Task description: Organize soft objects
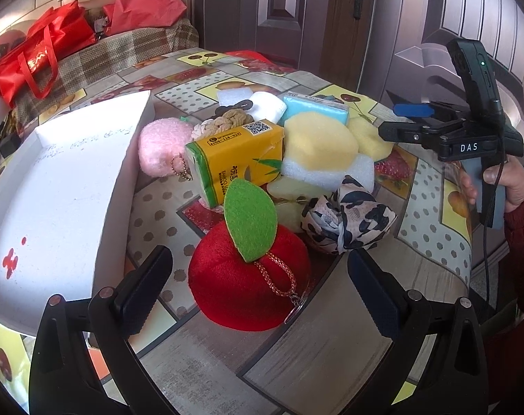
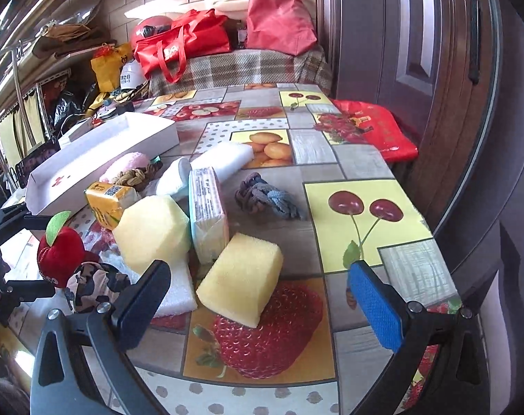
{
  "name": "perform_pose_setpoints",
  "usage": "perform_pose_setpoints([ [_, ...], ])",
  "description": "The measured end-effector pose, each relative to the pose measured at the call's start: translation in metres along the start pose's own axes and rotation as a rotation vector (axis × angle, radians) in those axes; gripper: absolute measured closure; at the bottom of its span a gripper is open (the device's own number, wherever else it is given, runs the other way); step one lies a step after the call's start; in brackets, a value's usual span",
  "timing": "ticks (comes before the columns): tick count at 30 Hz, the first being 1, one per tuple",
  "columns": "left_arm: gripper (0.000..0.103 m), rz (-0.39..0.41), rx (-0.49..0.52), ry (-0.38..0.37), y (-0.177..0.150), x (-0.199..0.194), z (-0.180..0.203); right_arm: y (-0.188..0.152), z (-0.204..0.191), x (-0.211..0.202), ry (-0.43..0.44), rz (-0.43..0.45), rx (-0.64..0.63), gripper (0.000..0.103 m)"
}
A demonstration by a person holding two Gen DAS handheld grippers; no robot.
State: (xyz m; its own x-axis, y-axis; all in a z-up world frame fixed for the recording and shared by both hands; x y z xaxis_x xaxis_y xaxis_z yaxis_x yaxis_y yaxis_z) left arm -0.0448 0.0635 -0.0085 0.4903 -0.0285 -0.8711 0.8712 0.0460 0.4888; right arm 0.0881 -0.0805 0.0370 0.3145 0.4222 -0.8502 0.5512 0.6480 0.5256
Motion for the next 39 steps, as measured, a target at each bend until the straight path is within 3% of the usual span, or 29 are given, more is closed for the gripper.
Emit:
perform_pose_setpoints([
  [5,0.003,-0.011,-0.003,0.018,-0.001,0.002,0.001,0.002,-0.010,0.015,0.008,-0.073,-0.019,0.013],
  [7,0.008,-0.023,-0.014,0.018,-0.001,0.004,-0.002,0.004,-0.012,0.021,0.007,-0.100,-0.019,0.025],
  [9,0.021,-0.040,-0.021,0.014,-0.001,0.007,-0.004,0.005,-0.010,0.031,0.034,-0.142,0.000,0.050],
  [13,0.022,-0.074,-0.019,0.011,-0.002,0.015,-0.003,0.004,-0.008,0.034,0.029,-0.156,0.008,0.051],
  [15,0.036,-0.078,-0.014,0.004,-0.002,0.016,-0.002,0.003,-0.007,0.032,0.027,-0.149,0.007,0.059],
  [17,0.038,-0.066,-0.009,-0.012,-0.002,0.014,-0.002,0.001,-0.004,0.028,0.040,-0.130,0.023,0.062],
  [20,0.039,-0.021,0.000,-0.003,-0.002,0.005,0.000,0.000,0.003,0.013,0.050,-0.066,0.062,0.063],
  [23,0.039,0.054,0.014,0.022,-0.002,-0.008,0.003,0.001,0.001,-0.017,0.067,0.058,0.076,0.063],
  [27,0.039,0.259,0.021,0.131,-0.006,-0.042,0.000,0.005,-0.015,-0.062,0.052,0.280,0.061,0.062],
  [30,0.038,0.381,-0.031,0.211,-0.014,-0.065,-0.011,0.007,-0.034,-0.077,-0.007,0.430,0.044,0.062],
  [33,0.038,0.436,-0.112,0.232,-0.021,-0.078,-0.033,0.009,-0.051,-0.073,-0.022,0.482,0.026,0.062],
  [39,0.038,0.511,-0.210,0.321,-0.043,-0.102,-0.064,0.015,-0.073,-0.057,0.041,0.460,0.029,0.062],
])
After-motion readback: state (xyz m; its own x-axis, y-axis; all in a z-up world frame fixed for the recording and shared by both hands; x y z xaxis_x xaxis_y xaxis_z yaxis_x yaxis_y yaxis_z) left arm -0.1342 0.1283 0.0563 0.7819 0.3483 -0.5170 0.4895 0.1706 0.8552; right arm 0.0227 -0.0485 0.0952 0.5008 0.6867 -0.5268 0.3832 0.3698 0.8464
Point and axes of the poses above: each gripper's, at about its wrist camera, not at the fingertips, and x roughly the way its jaws point, z to its right, y to its top, the point moved 5 cm from there along x, roughly the way its jaws point, and after that the axes turned 15 degrees about -z, right-handed, at the moved point
